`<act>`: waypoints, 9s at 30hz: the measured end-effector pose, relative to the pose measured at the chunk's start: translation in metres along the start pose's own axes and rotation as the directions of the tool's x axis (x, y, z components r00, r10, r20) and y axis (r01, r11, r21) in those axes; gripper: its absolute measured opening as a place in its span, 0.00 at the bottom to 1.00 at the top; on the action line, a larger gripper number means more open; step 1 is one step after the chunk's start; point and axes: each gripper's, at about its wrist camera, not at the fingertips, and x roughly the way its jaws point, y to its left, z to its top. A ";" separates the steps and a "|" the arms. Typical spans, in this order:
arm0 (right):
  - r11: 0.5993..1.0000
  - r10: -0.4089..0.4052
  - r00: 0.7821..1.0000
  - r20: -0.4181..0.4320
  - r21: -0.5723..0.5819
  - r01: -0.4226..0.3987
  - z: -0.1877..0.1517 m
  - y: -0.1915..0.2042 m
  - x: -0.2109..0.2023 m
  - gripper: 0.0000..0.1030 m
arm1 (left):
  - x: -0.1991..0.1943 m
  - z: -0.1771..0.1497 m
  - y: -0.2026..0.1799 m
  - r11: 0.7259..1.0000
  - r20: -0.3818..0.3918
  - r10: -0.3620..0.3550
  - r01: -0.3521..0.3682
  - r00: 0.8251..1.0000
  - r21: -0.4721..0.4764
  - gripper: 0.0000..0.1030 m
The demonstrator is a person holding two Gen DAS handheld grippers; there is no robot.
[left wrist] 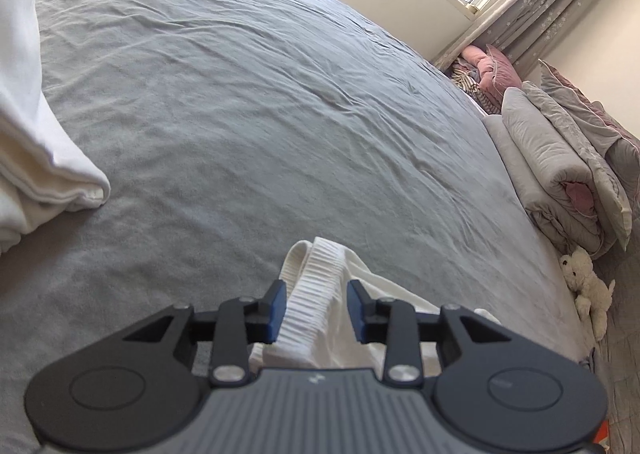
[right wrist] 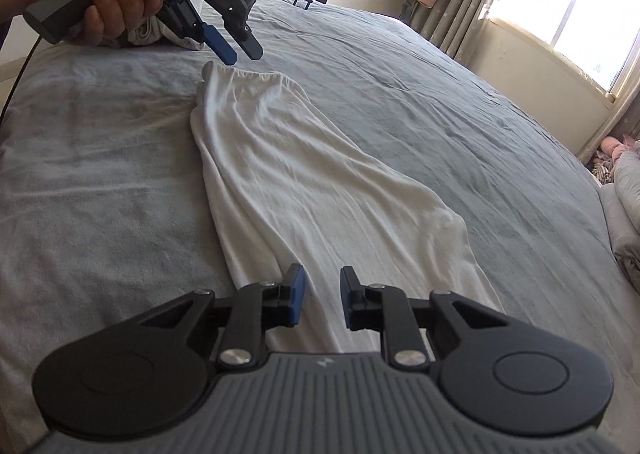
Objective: Fold clothes
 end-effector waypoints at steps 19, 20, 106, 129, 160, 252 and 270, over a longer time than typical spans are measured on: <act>1.000 -0.007 0.999 0.040 0.019 0.006 0.015 0.004 -0.027 0.00 | 0.016 -0.027 -0.018 0.952 -0.021 0.226 -0.216 0.974 0.218 0.20; 1.000 0.010 0.999 0.035 0.011 -0.010 0.015 0.007 -0.028 0.00 | 0.016 -0.027 -0.019 0.946 -0.015 0.237 -0.227 0.971 0.230 0.20; 0.999 0.024 0.999 -0.034 -0.024 -0.025 0.008 0.016 -0.028 0.00 | 0.009 -0.109 -0.082 0.993 -0.174 -0.002 0.022 0.985 0.113 0.48; 0.998 0.013 0.995 -0.096 -0.057 -0.018 -0.005 0.028 -0.007 0.01 | 0.022 -0.116 -0.087 0.990 -0.145 0.062 -0.042 0.987 0.138 0.27; 0.996 0.049 0.991 -0.127 -0.062 -0.058 -0.010 0.026 -0.006 0.04 | -0.020 -0.105 -0.082 0.971 -0.004 0.053 -0.051 0.999 0.235 0.42; 0.978 -0.110 0.976 -0.189 0.157 0.140 -0.123 -0.084 -0.121 0.00 | 0.013 -0.191 -0.182 0.522 -0.231 -0.101 0.249 0.968 0.816 0.02; 0.928 -0.206 0.954 -0.220 0.265 0.261 -0.139 -0.119 -0.135 0.51 | 0.000 -0.158 -0.168 0.601 -0.324 -0.227 0.394 0.918 0.695 0.64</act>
